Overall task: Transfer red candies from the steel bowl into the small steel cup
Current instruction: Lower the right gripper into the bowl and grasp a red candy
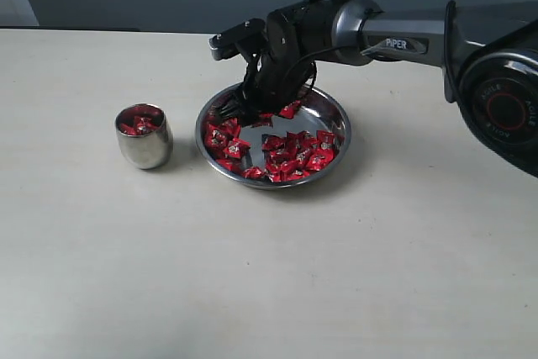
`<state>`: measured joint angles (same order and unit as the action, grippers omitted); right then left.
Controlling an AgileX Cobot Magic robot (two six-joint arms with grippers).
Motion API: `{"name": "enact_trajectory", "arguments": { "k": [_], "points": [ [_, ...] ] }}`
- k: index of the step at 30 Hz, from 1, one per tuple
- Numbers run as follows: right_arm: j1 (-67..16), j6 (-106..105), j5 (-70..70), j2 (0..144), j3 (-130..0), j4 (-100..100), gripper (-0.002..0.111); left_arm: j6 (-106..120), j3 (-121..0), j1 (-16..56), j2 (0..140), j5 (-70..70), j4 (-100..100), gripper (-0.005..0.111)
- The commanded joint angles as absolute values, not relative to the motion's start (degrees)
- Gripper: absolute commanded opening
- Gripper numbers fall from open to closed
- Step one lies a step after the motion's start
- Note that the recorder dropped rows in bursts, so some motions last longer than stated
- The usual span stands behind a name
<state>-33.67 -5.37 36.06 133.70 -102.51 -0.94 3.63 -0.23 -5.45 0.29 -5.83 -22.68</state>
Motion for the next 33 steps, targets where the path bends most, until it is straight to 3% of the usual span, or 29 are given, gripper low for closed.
{"name": "enact_trajectory", "arguments": {
  "k": [1,33],
  "points": [
    [-33.30,-5.34,31.67,133.55,-102.49,0.00,0.046,3.60,0.00,-5.53,0.00,-5.57,-23.27,0.000],
    [-31.99,-3.97,29.89,136.53,-102.49,-0.46,0.046,3.60,0.00,-5.53,0.00,-5.57,-23.27,0.000]
  ]
}}
